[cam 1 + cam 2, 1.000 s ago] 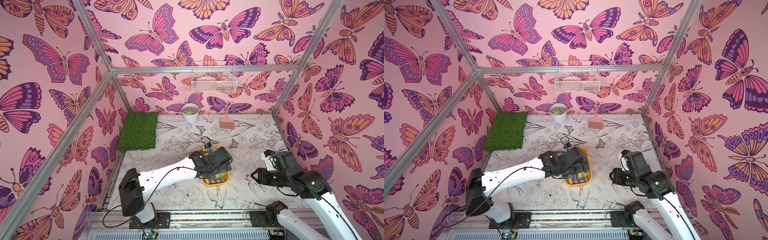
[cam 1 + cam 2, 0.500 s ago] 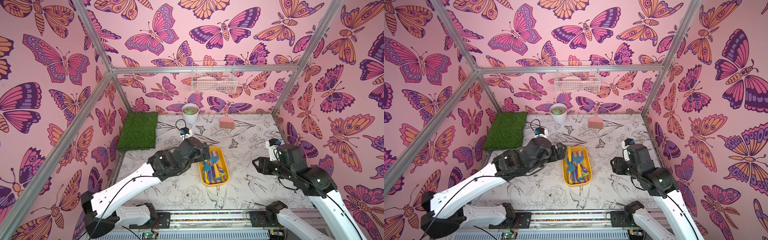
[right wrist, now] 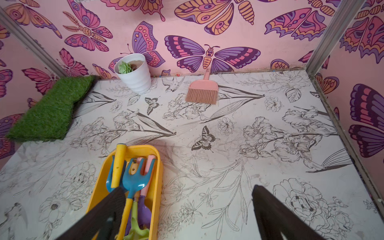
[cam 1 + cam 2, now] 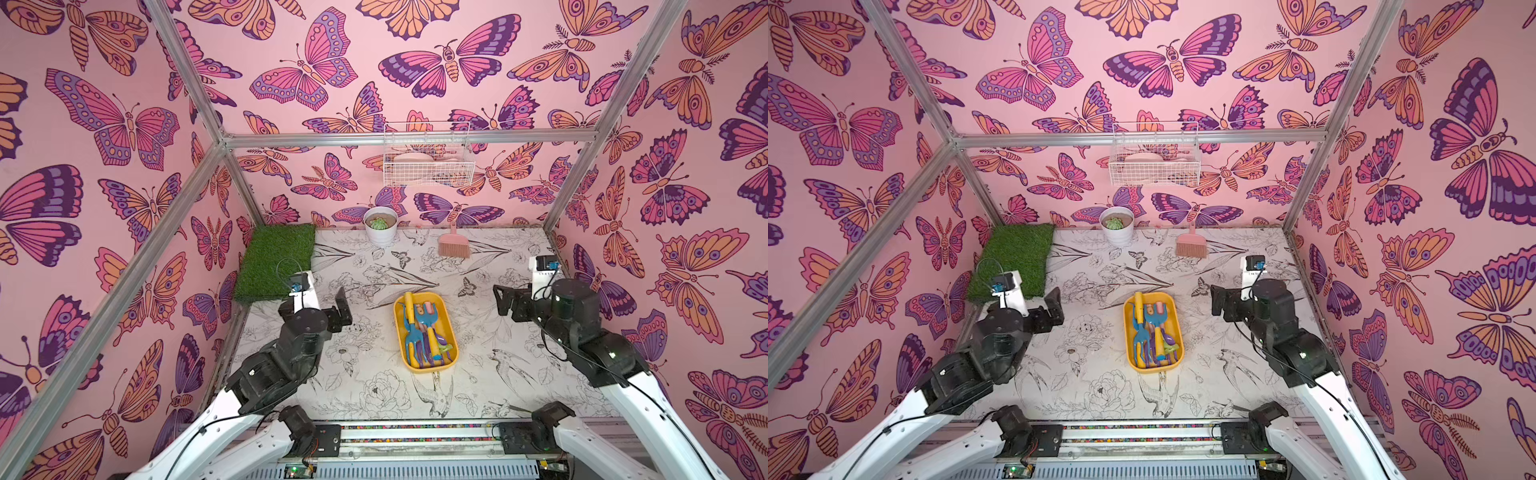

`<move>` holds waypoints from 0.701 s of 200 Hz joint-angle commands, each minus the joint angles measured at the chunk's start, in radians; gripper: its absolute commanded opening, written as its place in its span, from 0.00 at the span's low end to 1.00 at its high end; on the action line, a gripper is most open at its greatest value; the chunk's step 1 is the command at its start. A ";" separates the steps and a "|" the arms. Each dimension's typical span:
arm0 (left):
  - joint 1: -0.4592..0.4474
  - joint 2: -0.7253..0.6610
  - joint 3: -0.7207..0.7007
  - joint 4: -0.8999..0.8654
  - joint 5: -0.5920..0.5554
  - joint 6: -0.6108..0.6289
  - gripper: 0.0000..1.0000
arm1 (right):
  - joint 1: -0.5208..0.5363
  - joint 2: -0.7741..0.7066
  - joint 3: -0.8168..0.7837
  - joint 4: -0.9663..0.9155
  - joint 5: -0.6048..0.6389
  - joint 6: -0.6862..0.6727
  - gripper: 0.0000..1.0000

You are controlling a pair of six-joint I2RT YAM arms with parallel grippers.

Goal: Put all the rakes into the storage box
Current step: Reset both arms

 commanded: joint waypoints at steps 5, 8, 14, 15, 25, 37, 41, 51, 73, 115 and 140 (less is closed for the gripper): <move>0.202 0.018 -0.090 0.091 0.099 0.129 0.99 | -0.017 0.063 -0.049 0.166 0.106 -0.078 0.99; 0.231 0.027 -0.100 0.099 0.128 0.133 0.99 | -0.020 0.069 -0.059 0.184 0.110 -0.085 0.99; 0.285 0.047 -0.120 0.120 0.182 0.140 0.99 | -0.030 0.078 -0.081 0.221 0.118 -0.096 0.99; 0.294 0.052 -0.123 0.124 0.190 0.139 0.99 | -0.033 0.079 -0.085 0.224 0.119 -0.098 0.99; 0.376 0.091 -0.154 0.158 0.242 0.122 1.00 | -0.062 0.095 -0.122 0.278 0.123 -0.106 0.99; 0.445 0.146 -0.187 0.212 0.264 0.111 0.99 | -0.106 0.116 -0.159 0.327 0.132 -0.102 0.99; 0.463 0.163 -0.197 0.237 0.267 0.115 1.00 | -0.126 0.121 -0.172 0.339 0.133 -0.099 0.98; 0.504 0.204 -0.228 0.297 0.286 0.142 1.00 | -0.171 0.134 -0.209 0.382 0.150 -0.095 0.98; 0.596 0.283 -0.294 0.423 0.323 0.138 0.99 | -0.266 0.154 -0.321 0.515 0.183 -0.112 0.98; 0.673 0.418 -0.428 0.738 0.357 0.221 0.99 | -0.369 0.279 -0.510 0.873 0.152 -0.132 0.98; 0.705 0.509 -0.515 1.028 0.412 0.263 0.99 | -0.372 0.442 -0.564 1.090 0.132 -0.160 0.98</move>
